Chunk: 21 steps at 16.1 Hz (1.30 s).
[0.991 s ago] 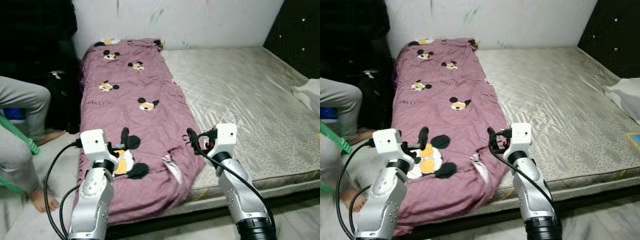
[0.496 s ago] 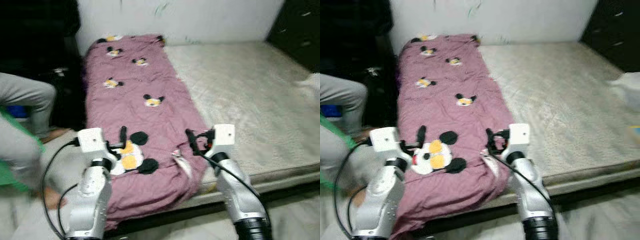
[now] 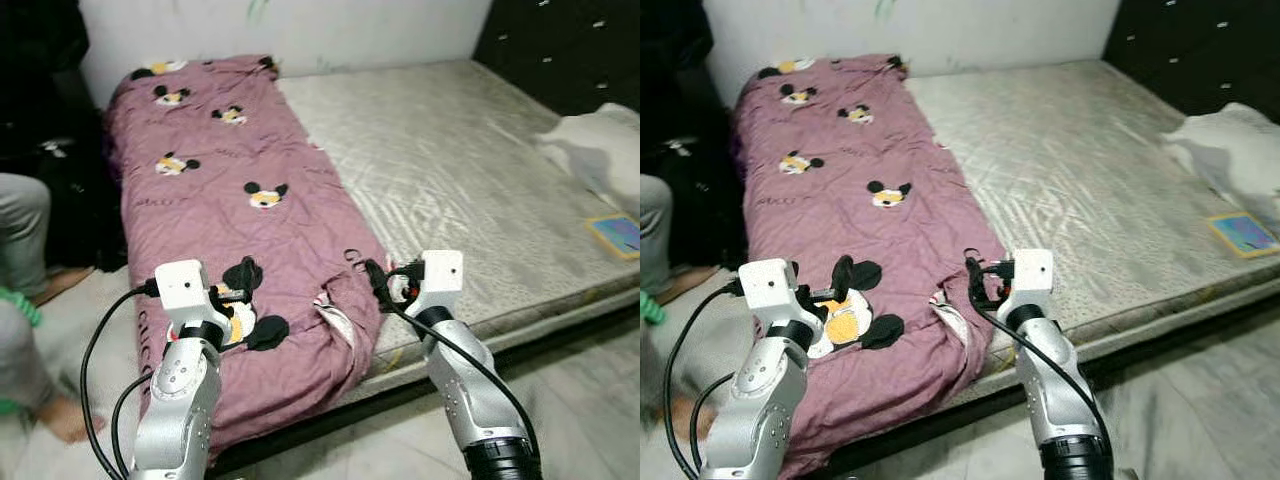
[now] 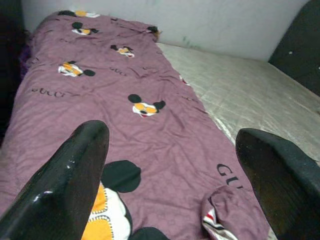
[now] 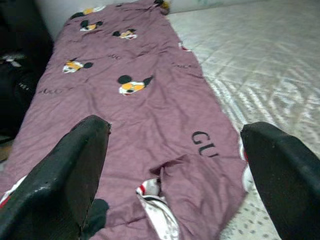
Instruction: Clean up the room
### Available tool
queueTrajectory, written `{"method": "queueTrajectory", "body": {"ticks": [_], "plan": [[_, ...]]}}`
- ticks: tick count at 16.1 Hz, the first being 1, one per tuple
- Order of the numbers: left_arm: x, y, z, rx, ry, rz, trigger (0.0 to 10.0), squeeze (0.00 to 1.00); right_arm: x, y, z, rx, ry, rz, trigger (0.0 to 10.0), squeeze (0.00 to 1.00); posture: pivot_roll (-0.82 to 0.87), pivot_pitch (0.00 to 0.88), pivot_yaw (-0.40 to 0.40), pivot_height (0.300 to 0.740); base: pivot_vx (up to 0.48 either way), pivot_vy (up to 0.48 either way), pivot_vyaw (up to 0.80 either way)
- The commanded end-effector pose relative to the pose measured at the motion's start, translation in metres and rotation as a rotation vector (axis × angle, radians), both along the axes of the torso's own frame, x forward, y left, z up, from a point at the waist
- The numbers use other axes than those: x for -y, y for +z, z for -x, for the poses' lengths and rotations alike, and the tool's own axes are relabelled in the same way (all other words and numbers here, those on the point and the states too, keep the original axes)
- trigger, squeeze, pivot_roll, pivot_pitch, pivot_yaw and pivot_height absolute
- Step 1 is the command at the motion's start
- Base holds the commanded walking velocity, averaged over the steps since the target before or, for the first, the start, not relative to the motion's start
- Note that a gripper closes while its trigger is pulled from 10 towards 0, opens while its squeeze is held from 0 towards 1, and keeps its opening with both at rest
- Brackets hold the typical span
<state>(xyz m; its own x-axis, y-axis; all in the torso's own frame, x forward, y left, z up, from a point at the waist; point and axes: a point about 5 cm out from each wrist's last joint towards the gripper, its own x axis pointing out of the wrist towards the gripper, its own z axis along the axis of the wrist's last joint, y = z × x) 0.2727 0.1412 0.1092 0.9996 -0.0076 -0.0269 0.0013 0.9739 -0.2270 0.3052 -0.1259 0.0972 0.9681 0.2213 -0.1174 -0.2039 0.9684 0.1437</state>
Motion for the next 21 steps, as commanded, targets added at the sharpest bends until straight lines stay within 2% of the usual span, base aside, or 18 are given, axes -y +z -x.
{"method": "queueTrajectory", "body": {"ticks": [1, 5, 11, 19, 21], "plan": [[0.0010, 0.0033, 0.0007, 0.012, -0.002, -0.013, 10.0, 0.00, 0.0015, 0.0020, 0.0004, 0.001, -0.003, 0.001, 10.0, 0.00, -0.01, 0.087, -0.024, 0.740, 0.000, 0.000, 0.00], [-0.0014, 0.0037, 0.0021, 0.005, -0.004, -0.010, 10.0, 0.00, 0.0000, 0.0013, 0.0015, -0.004, 0.005, 0.000, 10.0, 0.00, -0.01, 0.107, -0.021, 0.736, 0.000, 0.000, 0.00], [-0.0023, 0.0044, 0.0023, -0.002, 0.009, -0.017, 10.0, 0.00, 0.0002, 0.0013, 0.0006, -0.011, 0.003, 0.004, 10.0, 0.00, -0.01, 0.125, -0.023, 0.671, 0.000, 0.000, 0.00], [-0.0002, 0.0068, 0.0003, 0.013, 0.018, -0.042, 10.0, 0.00, -0.0010, 0.0042, -0.0034, 0.008, 0.028, 0.026, 10.0, 0.00, -0.01, 0.129, -0.029, 0.556, 0.000, 0.000, 0.00], [-0.0014, 0.0069, 0.0004, 0.013, 0.028, -0.042, 10.0, 0.00, -0.0005, 0.0046, -0.0043, 0.009, 0.028, 0.026, 10.0, 0.00, -0.01, 0.129, -0.029, 0.547, 0.000, 0.000, 0.00]]}}
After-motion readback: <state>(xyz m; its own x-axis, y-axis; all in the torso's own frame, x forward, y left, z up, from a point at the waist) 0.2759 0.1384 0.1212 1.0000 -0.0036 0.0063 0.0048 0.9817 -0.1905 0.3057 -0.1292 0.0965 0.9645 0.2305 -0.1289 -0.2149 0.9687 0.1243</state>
